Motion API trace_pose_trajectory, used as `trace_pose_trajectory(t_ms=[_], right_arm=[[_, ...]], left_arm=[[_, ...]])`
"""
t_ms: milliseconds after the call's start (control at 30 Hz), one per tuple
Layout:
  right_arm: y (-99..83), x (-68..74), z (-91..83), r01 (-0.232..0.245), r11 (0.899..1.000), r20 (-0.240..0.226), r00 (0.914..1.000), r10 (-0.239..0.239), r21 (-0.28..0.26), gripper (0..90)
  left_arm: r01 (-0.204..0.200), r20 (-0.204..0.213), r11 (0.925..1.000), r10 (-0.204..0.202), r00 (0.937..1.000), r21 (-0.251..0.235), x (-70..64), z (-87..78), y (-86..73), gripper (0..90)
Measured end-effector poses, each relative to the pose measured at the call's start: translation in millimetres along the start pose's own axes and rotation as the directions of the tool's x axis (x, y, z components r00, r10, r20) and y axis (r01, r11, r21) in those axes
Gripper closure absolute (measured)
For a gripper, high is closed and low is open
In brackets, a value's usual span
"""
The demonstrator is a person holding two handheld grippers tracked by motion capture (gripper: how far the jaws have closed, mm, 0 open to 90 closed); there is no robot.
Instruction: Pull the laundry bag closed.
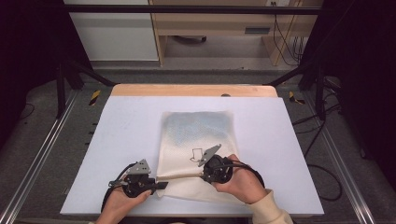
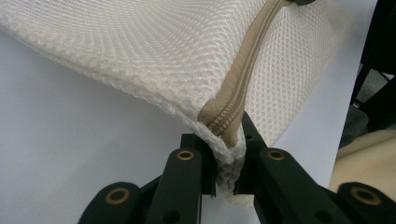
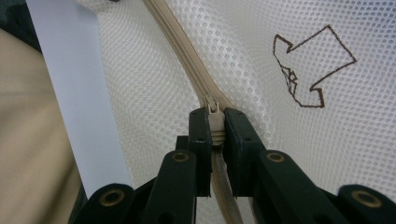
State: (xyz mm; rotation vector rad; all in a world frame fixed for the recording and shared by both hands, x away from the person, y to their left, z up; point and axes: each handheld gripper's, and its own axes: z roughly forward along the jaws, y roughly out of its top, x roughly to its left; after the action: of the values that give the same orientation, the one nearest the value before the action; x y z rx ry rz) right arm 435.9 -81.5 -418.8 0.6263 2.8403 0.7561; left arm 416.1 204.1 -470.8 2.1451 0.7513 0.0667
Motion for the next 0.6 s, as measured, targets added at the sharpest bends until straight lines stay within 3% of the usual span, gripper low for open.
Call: trace_pose_trajectory(t_ms=[600], right_arm=[[-18.6, -6.2, -13.2, -0.042, 0.999, 0.016, 0.999, 0.042, -0.017, 81.9]], left_arm=[[0.003, 0.004, 1.0, -0.003, 1.0, -0.005, 0.4, -0.2, -0.1, 82.7]])
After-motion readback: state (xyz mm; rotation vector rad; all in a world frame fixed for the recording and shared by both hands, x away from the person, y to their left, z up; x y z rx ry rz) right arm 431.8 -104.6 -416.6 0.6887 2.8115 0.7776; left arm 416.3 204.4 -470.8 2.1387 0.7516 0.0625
